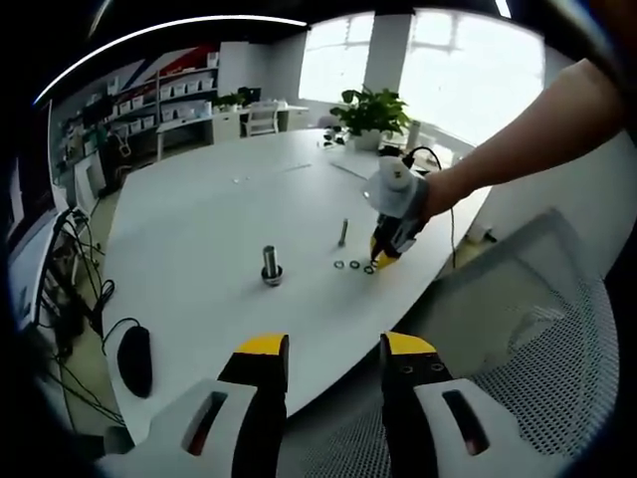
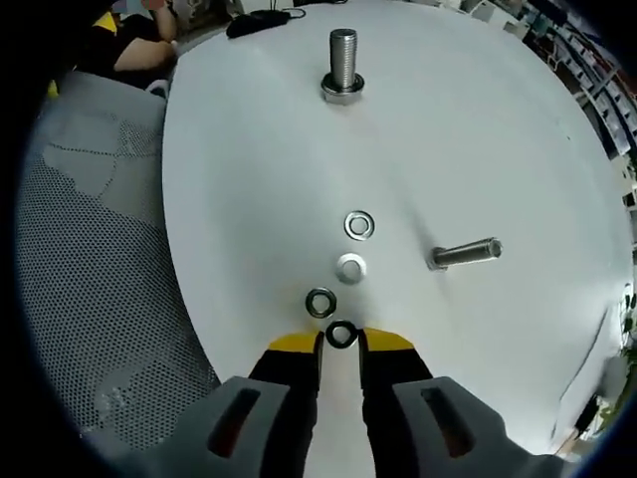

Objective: Place the washer onto the threaded stud by aligning its center hole with the stud, sliding it down to the base, and recovering from edge contact or off-axis alignment until the washer reaches the visible bottom stop.

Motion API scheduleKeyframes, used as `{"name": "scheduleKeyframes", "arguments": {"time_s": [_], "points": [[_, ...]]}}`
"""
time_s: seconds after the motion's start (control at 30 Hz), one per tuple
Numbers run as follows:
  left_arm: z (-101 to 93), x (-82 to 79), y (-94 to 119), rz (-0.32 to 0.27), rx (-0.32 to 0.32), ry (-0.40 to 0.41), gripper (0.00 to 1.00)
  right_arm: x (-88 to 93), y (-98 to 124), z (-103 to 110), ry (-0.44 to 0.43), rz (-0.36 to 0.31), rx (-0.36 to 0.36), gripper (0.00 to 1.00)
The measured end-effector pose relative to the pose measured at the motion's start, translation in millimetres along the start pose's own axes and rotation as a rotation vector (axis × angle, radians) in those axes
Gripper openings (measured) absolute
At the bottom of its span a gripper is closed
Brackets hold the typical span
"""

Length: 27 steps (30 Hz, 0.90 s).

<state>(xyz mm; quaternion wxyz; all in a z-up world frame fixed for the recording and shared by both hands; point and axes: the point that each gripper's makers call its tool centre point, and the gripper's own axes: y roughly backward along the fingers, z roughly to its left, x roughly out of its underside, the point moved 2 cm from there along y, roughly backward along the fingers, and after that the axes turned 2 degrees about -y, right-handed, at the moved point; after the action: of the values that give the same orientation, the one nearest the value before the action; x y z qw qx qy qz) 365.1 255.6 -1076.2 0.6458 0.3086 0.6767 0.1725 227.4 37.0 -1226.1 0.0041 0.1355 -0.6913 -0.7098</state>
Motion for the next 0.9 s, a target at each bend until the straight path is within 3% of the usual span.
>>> {"name": "scheduleKeyframes", "arguments": {"time_s": [0.17,0.53,0.9], "points": [[-0.3,-0.1,0.1,0.003,-0.004,-0.002,0.35,-3.5,8.7,5.1,0.020,0.003,-0.005,0.16],[-1.1,0.7,-0.7,0.011,0.001,-0.008,0.34,-2.3,3.7,1.9,0.048,0.023,0.011,0.16],[-0.5,2.2,-1.3,0.016,-0.003,-0.008,0.34,-1.9,4.0,8.9,0.051,0.068,0.082,0.16]]}}
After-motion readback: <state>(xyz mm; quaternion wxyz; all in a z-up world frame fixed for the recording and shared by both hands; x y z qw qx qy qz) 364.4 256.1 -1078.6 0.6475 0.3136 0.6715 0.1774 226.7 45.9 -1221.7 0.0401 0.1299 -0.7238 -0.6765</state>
